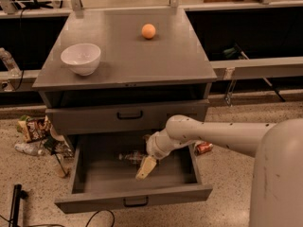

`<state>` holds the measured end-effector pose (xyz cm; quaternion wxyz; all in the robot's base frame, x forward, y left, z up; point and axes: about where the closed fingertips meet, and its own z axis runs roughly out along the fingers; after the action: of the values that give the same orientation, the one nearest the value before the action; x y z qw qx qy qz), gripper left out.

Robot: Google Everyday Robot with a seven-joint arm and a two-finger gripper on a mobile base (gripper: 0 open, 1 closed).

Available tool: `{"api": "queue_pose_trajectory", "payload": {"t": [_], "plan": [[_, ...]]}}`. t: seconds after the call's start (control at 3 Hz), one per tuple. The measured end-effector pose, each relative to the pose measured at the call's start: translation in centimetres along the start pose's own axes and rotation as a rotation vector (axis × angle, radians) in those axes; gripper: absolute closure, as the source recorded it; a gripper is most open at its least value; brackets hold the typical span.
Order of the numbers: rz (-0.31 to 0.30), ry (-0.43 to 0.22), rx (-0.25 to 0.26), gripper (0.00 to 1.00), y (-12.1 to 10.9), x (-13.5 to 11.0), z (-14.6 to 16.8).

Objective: Pick water bottle from middle drawer and place on counter

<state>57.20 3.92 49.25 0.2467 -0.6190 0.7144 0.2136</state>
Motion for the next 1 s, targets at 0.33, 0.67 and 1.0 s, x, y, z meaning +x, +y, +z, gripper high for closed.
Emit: {"api": "queue_pose_trajectory", "payload": {"t": [0.33, 0.67, 1.0], "plan": [[0.013, -0.016, 0.006, 0.00, -0.8, 0.4, 2.2], [0.004, -0.017, 0.030, 0.00, -2.1, 0.1, 4.2], [-0.013, -0.014, 0.058, 0.00, -3.5, -0.1, 6.1]]}}
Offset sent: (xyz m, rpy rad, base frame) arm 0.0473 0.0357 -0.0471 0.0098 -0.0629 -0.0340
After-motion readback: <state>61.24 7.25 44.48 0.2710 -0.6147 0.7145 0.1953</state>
